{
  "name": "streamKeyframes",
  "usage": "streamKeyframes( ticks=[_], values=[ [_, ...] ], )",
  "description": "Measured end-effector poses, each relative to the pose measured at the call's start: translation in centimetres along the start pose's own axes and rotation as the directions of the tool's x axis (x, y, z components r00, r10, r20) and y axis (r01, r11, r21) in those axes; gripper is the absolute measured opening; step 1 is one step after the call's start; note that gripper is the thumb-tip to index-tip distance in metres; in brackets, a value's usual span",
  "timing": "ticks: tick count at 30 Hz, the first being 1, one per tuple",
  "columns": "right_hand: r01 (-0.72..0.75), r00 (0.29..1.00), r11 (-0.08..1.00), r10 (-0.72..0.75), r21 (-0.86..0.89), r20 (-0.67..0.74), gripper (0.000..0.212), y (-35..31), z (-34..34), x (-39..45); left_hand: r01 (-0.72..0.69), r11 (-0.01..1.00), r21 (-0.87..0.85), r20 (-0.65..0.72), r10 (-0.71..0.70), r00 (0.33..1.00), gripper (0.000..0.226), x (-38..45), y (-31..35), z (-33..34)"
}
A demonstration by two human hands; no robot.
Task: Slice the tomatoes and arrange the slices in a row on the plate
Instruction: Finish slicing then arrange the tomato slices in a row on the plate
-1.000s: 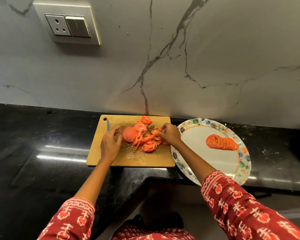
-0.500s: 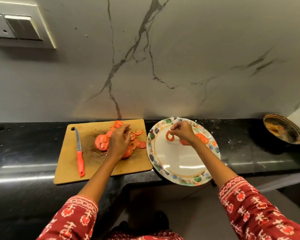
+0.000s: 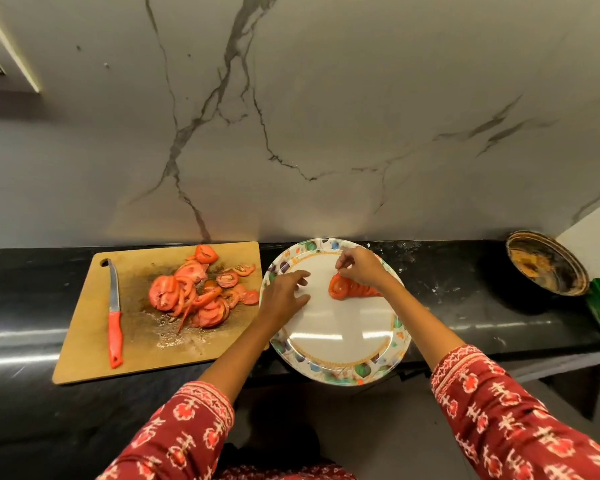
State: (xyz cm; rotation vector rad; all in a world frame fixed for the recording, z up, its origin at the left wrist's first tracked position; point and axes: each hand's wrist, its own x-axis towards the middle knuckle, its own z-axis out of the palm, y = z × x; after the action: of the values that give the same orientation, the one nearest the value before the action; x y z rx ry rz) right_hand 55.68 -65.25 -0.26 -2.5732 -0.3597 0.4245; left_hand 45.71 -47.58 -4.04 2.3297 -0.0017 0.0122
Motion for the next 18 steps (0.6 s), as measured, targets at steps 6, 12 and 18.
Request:
streamKeyframes(
  ticks=[6, 12, 18],
  values=[
    [0.137, 0.978, 0.989, -0.127, -0.056, 0.164, 0.037, 1.6, -0.4, -0.5, 0.042, 0.999, 0.027, -0.018, -0.041, 0.999, 0.058, 1.0, 1.2, 3.3],
    [0.240, 0.964, 0.954, -0.211, -0.182, 0.163, 0.063, 2.7, 0.6, -1.4, 0.071, 0.997, 0.025, -0.067, -0.069, 0.995, 0.059, 1.8, 1.9, 5.1],
    [0.214, 0.972, 0.972, -0.203, -0.091, 0.122, 0.071, 3.0, 0.7, -1.2, 0.119, 0.991, -0.068, -0.171, -0.129, 0.977, 0.060, 1.9, 2.0, 6.2]
  ],
)
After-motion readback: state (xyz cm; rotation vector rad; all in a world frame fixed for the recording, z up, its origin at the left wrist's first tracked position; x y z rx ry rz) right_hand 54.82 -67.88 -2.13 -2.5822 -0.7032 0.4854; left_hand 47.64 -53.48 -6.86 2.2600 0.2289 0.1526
